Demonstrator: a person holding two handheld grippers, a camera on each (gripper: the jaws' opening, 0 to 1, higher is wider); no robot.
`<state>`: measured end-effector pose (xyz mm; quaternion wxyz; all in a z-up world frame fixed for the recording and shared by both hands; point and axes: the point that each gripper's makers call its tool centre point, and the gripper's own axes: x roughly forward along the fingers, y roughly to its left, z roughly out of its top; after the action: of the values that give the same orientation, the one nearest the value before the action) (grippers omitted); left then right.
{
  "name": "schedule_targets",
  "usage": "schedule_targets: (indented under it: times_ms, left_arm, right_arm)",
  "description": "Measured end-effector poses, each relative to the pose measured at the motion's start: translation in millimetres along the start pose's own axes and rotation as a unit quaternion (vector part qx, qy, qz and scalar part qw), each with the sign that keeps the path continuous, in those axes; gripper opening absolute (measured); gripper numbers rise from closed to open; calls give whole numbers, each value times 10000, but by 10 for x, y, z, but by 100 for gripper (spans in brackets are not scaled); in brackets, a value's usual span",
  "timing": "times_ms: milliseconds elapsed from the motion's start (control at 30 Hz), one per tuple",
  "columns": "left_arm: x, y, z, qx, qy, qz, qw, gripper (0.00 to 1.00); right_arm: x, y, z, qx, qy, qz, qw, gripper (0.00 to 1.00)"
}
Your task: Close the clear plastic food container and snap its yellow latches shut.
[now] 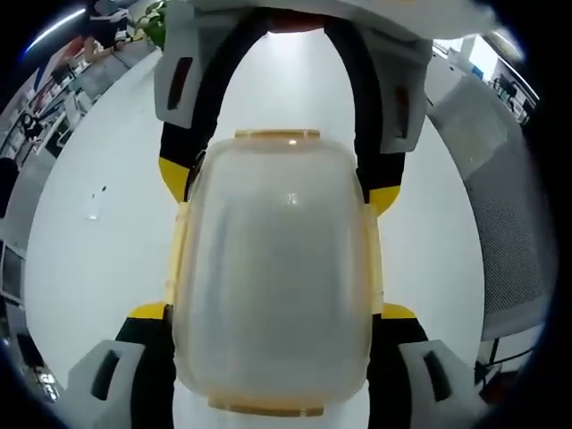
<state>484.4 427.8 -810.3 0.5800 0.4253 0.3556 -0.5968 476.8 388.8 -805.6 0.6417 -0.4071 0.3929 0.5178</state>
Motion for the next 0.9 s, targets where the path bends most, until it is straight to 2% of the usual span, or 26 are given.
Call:
schedule_targets:
  times_ms: [233, 667, 900]
  left_arm:
    - [-12, 72, -15, 17, -21, -51, 10000, 91]
    - [-6, 60, -11, 10, -44, -83, 10000, 91]
    - [-18, 57, -15, 63, 4, -76, 10000, 92]
  right_arm:
    - [21, -82, 14, 34, 20, 13, 10000, 84]
    - [15, -68, 5, 28, 55, 39, 10000, 84]
    - [4, -77, 21, -142, 21, 43, 9999, 84]
